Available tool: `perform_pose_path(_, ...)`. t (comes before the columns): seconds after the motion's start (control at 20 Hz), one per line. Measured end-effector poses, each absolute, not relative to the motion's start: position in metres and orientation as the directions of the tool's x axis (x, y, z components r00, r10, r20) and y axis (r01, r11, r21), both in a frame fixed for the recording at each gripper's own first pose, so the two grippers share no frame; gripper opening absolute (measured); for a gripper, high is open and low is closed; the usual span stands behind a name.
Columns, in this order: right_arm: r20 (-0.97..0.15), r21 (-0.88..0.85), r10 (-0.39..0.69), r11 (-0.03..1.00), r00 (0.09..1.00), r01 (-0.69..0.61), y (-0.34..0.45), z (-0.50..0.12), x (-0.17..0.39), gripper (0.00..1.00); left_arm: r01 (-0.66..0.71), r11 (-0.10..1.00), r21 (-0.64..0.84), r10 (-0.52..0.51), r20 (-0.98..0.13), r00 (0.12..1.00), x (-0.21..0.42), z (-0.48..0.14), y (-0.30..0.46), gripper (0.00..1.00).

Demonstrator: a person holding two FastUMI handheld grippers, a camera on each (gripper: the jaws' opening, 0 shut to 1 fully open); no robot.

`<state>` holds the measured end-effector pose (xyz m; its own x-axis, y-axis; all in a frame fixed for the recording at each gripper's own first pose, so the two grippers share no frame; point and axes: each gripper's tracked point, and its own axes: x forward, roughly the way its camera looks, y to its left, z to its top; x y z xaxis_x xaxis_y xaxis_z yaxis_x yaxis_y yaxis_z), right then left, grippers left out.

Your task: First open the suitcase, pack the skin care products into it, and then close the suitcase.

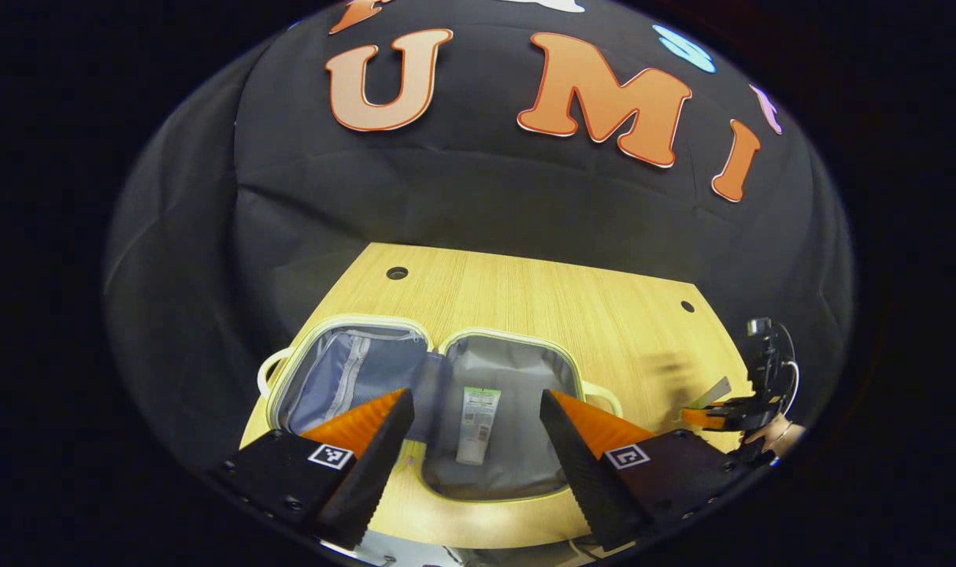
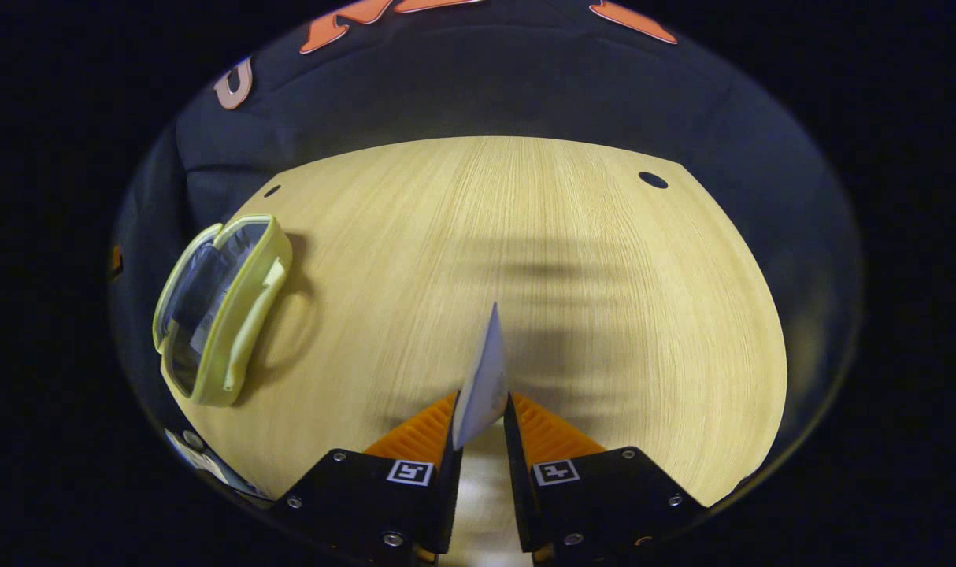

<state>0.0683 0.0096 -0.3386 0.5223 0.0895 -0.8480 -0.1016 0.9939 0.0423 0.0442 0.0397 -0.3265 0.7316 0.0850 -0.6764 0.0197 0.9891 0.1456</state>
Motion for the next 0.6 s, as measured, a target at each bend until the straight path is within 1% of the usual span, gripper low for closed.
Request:
perform_pose_path(0.2,-0.846,0.132,0.174,0.984,0.504,-0.117,0.071,-0.291,0.049,0.32,0.073,0.989,0.126,0.036,-0.696,0.717,0.056,-0.334,0.068,1.0)
perform_pose_path(0.35,-0.841,0.222,0.259,0.966,0.476,-0.133,0.132,-0.261,0.036,0.32,0.109,0.988,0.113,0.003,-0.711,0.704,0.066,-0.337,0.098,1.0)
perform_pose_path(0.5,-0.836,0.3,0.334,0.943,0.435,-0.147,0.194,-0.248,0.027,0.32,0.135,0.984,0.115,-0.011,-0.72,0.694,0.074,-0.339,0.129,1.0)
perform_pose_path(0.6,-0.839,0.321,0.362,0.932,0.405,-0.169,0.23,-0.249,0.025,0.32,0.143,0.983,0.118,-0.013,-0.726,0.688,0.076,-0.34,0.151,1.0)
